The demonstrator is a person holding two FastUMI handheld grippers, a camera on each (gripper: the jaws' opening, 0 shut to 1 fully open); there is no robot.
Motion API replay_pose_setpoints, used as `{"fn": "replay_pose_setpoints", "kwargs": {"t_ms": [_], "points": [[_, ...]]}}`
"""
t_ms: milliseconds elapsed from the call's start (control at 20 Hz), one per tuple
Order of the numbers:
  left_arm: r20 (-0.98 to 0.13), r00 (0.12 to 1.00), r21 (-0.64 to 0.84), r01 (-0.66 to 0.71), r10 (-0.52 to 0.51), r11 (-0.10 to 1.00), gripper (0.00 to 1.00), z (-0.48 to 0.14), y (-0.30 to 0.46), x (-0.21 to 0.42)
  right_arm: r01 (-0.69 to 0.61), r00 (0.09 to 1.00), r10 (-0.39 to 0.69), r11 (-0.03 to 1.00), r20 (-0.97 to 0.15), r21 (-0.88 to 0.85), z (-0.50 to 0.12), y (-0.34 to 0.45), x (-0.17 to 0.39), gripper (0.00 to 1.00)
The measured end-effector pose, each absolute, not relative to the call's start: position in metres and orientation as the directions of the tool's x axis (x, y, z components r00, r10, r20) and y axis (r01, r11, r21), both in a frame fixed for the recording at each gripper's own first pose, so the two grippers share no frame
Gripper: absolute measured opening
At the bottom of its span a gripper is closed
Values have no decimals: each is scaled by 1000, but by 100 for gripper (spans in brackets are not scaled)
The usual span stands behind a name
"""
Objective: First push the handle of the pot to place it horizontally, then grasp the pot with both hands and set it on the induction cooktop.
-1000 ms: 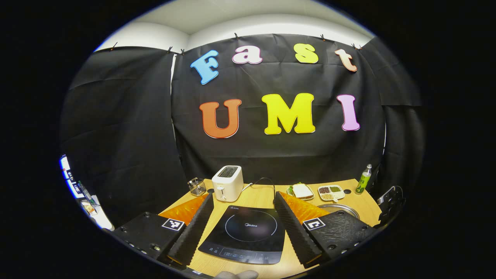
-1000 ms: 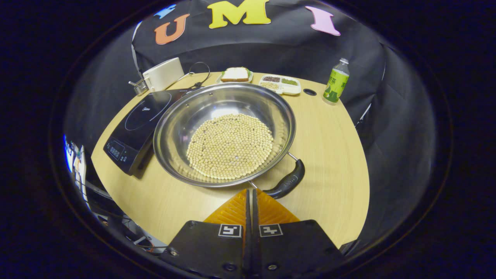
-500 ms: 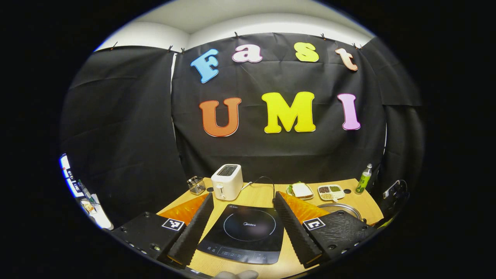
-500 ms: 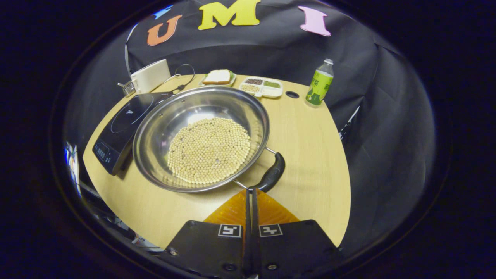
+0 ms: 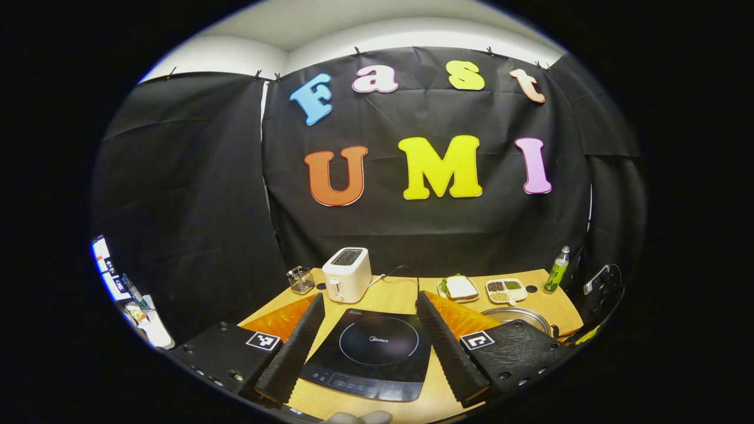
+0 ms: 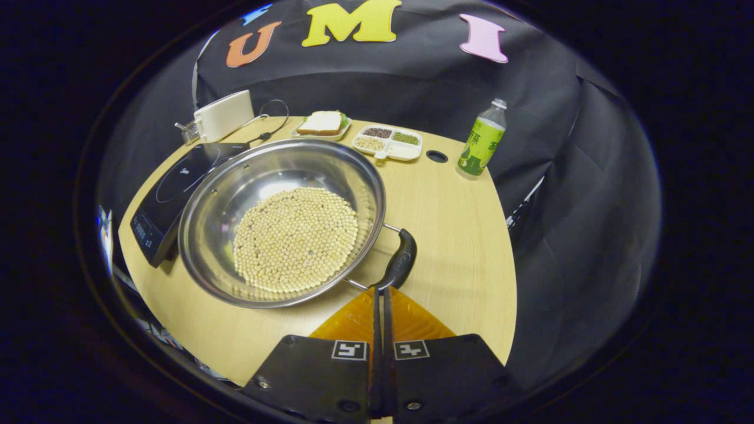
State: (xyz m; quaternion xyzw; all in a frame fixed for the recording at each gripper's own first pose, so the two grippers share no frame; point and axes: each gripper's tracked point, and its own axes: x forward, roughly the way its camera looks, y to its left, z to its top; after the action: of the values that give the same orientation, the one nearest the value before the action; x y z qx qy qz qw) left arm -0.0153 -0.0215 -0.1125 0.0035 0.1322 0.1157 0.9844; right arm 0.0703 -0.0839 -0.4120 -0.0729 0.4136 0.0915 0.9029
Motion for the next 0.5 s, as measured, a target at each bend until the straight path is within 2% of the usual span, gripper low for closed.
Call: {"fn": "replay_pose_setpoints", "kwargs": {"t_ms": [300, 400, 500], "points": [[-270, 931, 44, -241, 244, 970, 95, -117, -24, -8, -234, 634, 104, 970, -766, -62, -416, -92, 93, 4], [-272, 932, 38, -240, 241, 970, 95, -121, -27, -3, -231, 648, 98, 970, -755, -73, -411, -94, 96, 0], [-258, 937, 21, -239, 236, 971, 95, -121, -29, 3, -217, 684, 85, 972, -725, -92, -404, -99, 101, 4]]}}
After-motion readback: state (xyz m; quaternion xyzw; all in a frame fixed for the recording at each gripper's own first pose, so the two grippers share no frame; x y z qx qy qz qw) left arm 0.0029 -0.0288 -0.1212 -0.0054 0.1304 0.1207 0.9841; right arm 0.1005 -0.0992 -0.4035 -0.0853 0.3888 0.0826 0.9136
